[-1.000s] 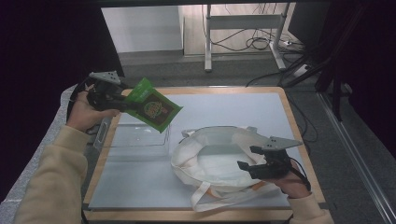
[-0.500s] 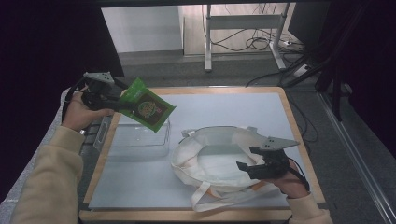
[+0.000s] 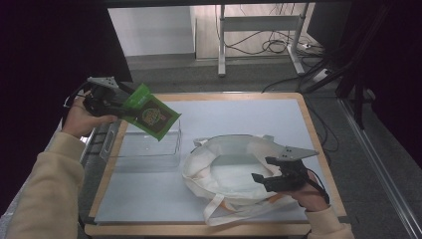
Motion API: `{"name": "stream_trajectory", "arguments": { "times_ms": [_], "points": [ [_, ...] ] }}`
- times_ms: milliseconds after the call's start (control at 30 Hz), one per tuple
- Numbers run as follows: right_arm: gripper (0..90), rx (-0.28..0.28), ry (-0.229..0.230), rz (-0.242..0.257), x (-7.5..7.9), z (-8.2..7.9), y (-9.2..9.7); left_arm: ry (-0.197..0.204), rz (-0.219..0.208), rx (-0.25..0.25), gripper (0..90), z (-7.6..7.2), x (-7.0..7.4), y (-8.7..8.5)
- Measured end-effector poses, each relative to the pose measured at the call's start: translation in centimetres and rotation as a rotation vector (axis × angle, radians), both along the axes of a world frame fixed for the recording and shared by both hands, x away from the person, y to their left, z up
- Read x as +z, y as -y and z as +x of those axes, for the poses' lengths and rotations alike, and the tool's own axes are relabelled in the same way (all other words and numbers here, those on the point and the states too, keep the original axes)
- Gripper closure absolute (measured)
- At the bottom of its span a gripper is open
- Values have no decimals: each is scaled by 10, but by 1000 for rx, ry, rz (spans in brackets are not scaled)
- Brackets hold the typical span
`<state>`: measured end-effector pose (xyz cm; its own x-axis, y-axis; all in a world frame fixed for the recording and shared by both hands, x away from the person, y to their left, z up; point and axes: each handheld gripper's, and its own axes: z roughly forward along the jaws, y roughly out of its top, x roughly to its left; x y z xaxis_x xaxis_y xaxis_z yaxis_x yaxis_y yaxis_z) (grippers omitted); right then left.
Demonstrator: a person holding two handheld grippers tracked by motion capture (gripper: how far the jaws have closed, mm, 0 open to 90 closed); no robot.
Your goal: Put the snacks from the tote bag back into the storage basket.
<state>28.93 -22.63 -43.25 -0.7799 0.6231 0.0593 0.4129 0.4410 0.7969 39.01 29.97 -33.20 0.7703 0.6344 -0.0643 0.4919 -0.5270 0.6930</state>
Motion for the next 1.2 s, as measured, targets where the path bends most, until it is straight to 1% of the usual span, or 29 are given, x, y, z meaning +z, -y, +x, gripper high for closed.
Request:
{"name": "stream_trajectory", "arguments": {
  "times_ms": [33,167,267,333,433,533,667,800,900,1100,1167,1200],
  "points": [
    [229,0,0,0,0,0,0,-5,13,-1,783,2,0,0],
    [228,-4,-3,0,-1,0,-1,-11,23,-9,783,8,-1,-1],
    [229,-8,0,0,-1,0,0,-17,54,-27,783,12,-3,0],
    [229,-8,8,8,-1,0,0,-23,59,-36,783,16,-6,-1],
    [230,-1,11,6,-1,0,-1,-33,73,-51,782,22,-12,-1],
    [229,12,12,3,0,0,-4,-44,99,-68,782,27,-17,-2],
    [229,20,11,-2,-1,-1,-6,-54,95,-69,782,31,-23,-7],
    [238,24,14,-1,-1,-2,-6,-72,114,-86,782,35,-31,-9],
    [237,15,15,4,-2,-1,-5,-80,108,-91,782,38,-36,-10],
    [236,14,9,7,-2,0,-5,-96,154,-104,782,45,-43,-6],
    [236,24,-11,39,-2,1,-4,-106,185,-124,782,49,-46,-4],
    [236,25,-12,48,-2,1,-3,-112,204,-133,782,51,-48,-1]
  ]
}}
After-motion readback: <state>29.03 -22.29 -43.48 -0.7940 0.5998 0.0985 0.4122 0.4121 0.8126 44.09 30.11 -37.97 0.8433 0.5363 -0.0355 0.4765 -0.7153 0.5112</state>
